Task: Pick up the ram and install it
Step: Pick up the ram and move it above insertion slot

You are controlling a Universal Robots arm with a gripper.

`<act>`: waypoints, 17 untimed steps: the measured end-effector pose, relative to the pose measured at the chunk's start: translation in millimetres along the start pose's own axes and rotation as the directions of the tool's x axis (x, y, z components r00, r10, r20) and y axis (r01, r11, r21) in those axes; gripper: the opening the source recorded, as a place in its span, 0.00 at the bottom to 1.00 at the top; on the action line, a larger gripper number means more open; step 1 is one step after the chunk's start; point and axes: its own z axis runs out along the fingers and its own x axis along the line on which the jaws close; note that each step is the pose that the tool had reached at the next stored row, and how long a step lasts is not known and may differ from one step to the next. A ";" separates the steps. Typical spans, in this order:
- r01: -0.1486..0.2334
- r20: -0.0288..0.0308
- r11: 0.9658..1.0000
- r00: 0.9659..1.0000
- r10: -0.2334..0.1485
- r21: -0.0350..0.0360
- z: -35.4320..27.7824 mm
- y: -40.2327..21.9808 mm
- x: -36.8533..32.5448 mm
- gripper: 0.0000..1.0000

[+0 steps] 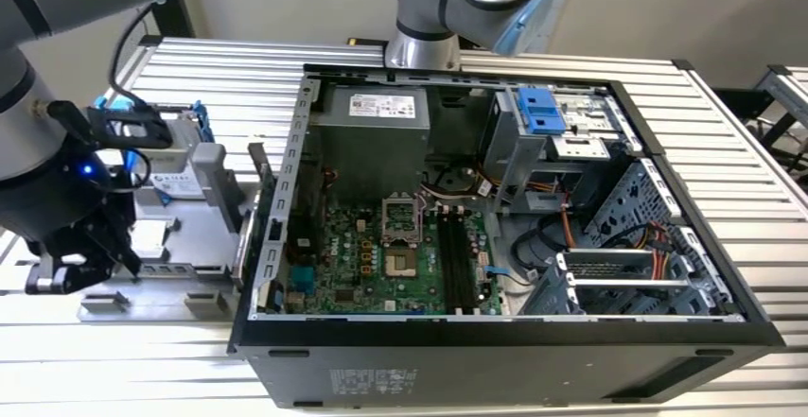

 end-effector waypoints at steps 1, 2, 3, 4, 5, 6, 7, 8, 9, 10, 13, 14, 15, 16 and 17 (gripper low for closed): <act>0.000 0.000 1.000 1.000 0.000 0.000 -1.7 0.0 -0.1 0.00; 0.000 0.000 1.000 1.000 0.000 0.000 -3.3 0.0 -0.2 0.00; 0.000 0.000 1.000 1.000 0.000 0.000 -5.1 0.0 -0.3 0.00; 0.000 0.000 1.000 1.000 0.000 0.000 -7.2 0.1 -0.4 0.00; -0.001 0.000 1.000 1.000 0.001 0.000 -9.6 0.1 -0.5 0.00; -0.001 0.000 1.000 1.000 0.001 0.000 -11.5 0.1 -0.6 0.00; -0.001 -0.001 1.000 1.000 0.001 0.000 -12.7 0.1 -0.6 0.00; -0.001 -0.001 1.000 1.000 0.001 0.000 -13.6 0.2 -0.7 0.00; -0.002 0.000 1.000 1.000 0.002 0.000 -14.6 0.2 -0.7 0.00; -0.002 0.000 1.000 1.000 0.002 0.000 -16.3 0.2 -0.8 0.00; -0.002 0.000 1.000 1.000 0.002 0.000 -22.4 0.2 -1.1 0.00; -0.002 0.000 1.000 1.000 0.002 0.000 -24.7 0.3 -1.2 0.00; -0.002 0.000 1.000 1.000 0.002 0.000 -26.7 0.4 -1.3 0.00; -0.002 0.000 1.000 1.000 0.002 0.000 -28.5 0.6 -1.4 0.00; -0.002 0.000 1.000 1.000 0.002 0.000 -29.8 0.7 -1.5 0.00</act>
